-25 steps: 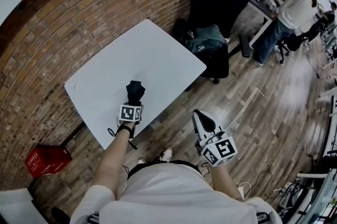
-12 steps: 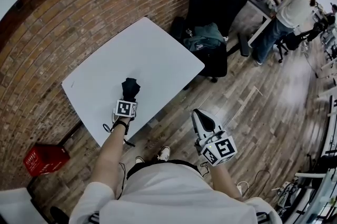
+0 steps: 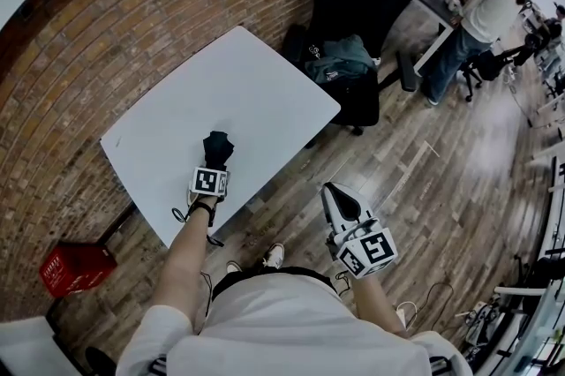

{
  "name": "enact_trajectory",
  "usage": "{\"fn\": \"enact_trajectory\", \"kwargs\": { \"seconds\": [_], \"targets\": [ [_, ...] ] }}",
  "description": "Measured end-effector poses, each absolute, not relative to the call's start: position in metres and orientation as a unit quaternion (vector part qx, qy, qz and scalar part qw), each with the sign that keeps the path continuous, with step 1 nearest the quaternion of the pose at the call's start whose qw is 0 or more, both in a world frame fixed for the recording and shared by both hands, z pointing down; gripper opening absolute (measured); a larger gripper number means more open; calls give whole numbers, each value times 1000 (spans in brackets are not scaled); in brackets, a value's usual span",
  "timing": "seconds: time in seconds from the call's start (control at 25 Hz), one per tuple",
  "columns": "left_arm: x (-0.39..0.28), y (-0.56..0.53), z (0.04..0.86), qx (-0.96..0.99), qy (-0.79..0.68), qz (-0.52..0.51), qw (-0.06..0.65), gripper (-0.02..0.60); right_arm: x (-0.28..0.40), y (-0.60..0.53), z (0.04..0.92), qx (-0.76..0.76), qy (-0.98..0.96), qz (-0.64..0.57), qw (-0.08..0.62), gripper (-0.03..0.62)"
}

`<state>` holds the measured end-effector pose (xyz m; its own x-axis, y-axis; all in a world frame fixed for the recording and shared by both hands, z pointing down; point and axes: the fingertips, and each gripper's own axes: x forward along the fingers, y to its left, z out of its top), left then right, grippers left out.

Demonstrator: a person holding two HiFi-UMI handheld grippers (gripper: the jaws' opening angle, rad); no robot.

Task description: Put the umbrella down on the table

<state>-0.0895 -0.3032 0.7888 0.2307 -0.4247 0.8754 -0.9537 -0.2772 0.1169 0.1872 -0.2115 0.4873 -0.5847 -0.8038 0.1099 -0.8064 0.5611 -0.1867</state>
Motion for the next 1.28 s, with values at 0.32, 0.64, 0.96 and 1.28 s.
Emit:
{"fn": "enact_trajectory", "kwargs": {
  "seconds": [0.32,0.64,0.96,1.28],
  "targets": [
    [-86,-301,791,705,-482,389,347,267,186,-214,490,452,-885,111,2,18],
    [-84,-299,792,701,-482,410,331,282,190,-214,491,456,-883,115,-2,18],
    [-83,-298,791,701,-484,402,336,296,190,-217,497,454,-882,123,-9,18],
    [-78,-292,787,704,-465,420,336,327,185,-223,498,445,-887,126,-18,18]
  ]
}}
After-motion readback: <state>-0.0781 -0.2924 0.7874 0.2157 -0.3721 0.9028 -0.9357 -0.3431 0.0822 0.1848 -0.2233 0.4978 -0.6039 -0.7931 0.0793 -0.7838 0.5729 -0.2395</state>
